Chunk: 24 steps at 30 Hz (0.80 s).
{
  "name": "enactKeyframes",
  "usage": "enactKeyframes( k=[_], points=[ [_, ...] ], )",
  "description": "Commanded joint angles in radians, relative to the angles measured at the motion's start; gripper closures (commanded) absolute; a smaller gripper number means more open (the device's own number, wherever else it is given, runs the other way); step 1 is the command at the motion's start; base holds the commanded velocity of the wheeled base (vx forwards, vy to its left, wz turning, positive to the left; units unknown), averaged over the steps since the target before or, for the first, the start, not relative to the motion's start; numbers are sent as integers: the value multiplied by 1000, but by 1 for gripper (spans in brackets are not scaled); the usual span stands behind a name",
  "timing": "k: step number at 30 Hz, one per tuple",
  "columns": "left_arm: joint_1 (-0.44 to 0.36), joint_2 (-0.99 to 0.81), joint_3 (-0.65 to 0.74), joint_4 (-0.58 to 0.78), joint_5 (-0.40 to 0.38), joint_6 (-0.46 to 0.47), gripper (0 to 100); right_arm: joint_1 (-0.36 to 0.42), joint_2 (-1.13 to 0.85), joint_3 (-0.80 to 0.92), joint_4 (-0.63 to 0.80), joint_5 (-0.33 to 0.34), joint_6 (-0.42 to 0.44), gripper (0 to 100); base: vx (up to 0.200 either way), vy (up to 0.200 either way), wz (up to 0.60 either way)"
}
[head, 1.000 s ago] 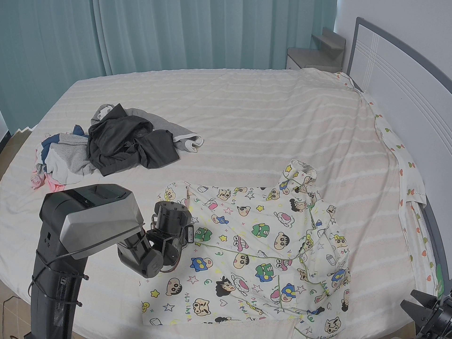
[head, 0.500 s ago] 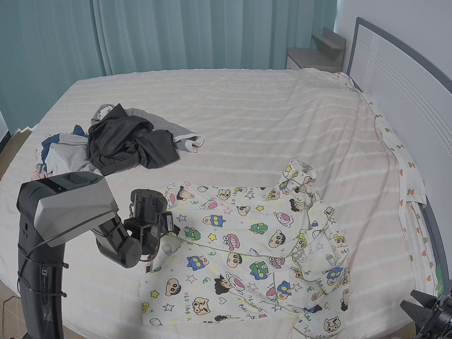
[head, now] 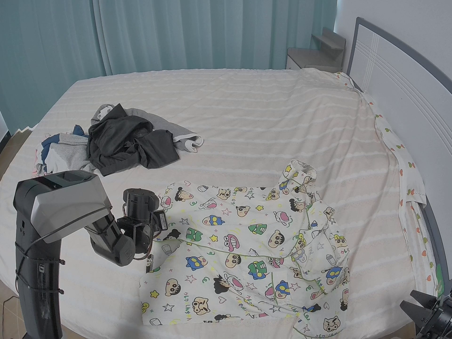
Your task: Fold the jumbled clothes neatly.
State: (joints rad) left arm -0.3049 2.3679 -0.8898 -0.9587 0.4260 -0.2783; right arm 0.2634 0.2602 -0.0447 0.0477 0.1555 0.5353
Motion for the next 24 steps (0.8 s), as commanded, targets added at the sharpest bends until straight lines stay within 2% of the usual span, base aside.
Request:
enactKeyframes(
  k=[1, 7, 13, 18, 20, 23, 24],
  points=[
    [3, 1, 8, -2, -1, -16, 0, 0, 4, 0, 0, -1, 0, 0, 0, 0, 0],
    [6, -73, 72, -3, -10, -91, 0, 0, 2, 0, 0, -1, 0, 0, 0, 0, 0],
    [69, -122, 149, -5, -41, -101, 0, 0, 1, 0, 0, -1, 0, 0, 0, 0, 0],
    [64, -151, 213, -34, -49, -136, 0, 0, 1, 0, 0, -1, 0, 0, 0, 0, 0],
    [50, -162, 246, -41, -50, -177, 0, 0, 1, 0, 0, 1, 0, 0, 0, 0, 0],
    [-26, -176, 328, -41, -85, -314, 0, 0, -1, 0, 0, 1, 0, 0, 0, 0, 0],
    [-66, -188, 373, -41, -124, -389, 0, 0, -7, 0, 0, 1, 0, 0, 0, 0, 0]
  ],
)
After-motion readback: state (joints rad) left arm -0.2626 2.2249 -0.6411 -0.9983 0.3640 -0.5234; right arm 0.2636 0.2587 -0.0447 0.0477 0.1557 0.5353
